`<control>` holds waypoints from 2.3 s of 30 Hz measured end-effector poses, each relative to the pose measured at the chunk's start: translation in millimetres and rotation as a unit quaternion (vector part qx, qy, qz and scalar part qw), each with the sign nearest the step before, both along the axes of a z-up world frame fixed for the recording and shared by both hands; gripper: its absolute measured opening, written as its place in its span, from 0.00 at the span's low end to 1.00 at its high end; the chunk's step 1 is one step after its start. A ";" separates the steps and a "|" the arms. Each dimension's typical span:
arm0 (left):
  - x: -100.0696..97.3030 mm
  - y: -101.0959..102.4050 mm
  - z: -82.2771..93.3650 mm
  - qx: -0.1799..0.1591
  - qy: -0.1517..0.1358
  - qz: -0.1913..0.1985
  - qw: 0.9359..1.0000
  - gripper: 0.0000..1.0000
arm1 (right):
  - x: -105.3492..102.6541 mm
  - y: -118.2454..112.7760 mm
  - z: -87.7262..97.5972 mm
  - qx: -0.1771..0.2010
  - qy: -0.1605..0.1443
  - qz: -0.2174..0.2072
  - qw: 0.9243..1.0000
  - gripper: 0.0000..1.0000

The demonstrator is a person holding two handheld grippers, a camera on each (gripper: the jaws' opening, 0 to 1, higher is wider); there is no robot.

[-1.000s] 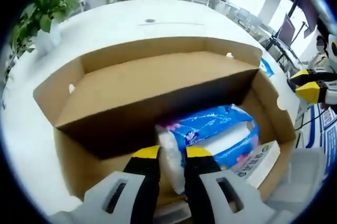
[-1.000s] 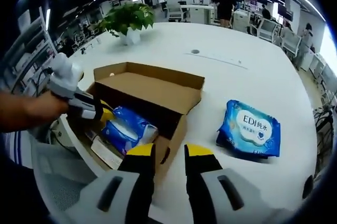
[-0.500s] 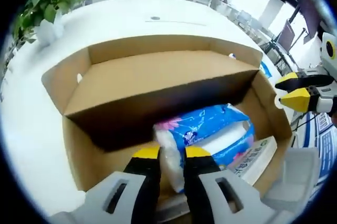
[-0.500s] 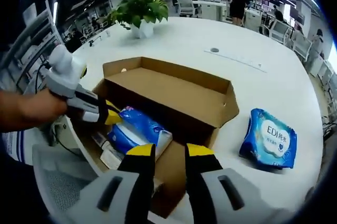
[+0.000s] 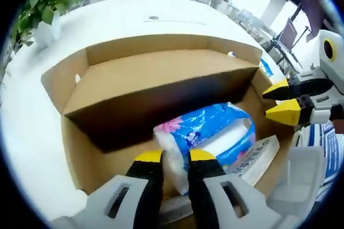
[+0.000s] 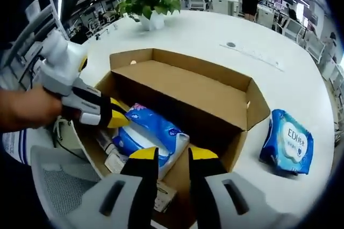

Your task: Operate the shoe box by opening the lid, removing the specified soft item, and placing it in the target area until the item is outside and the box remains undamaged.

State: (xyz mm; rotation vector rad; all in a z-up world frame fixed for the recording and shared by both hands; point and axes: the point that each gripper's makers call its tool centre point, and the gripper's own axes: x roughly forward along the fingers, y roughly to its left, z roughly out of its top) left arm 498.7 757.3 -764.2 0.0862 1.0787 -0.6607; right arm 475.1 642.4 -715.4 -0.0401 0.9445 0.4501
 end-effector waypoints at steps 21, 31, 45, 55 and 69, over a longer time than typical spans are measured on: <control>-5.9 -0.9 -0.9 -0.011 0.008 0.000 1.000 0.11 | 4.4 5.4 -35.8 -0.015 0.032 0.007 0.999 0.19; -6.7 -0.6 -3.5 -0.022 0.014 0.006 1.000 0.08 | 4.0 9.9 -44.7 -0.014 0.046 0.006 0.999 0.08; -9.2 -5.3 -3.8 -0.039 0.031 0.009 0.999 0.00 | 4.5 10.5 -52.2 -0.019 0.051 0.007 0.999 0.00; -4.1 -5.0 12.8 -0.047 0.016 0.006 0.999 0.00 | 7.4 11.1 -39.0 -0.014 0.040 0.004 0.999 0.00; 1.2 -7.0 66.5 -0.065 -0.016 -0.007 0.998 0.00 | 12.7 9.5 14.9 0.002 0.002 0.001 1.000 0.00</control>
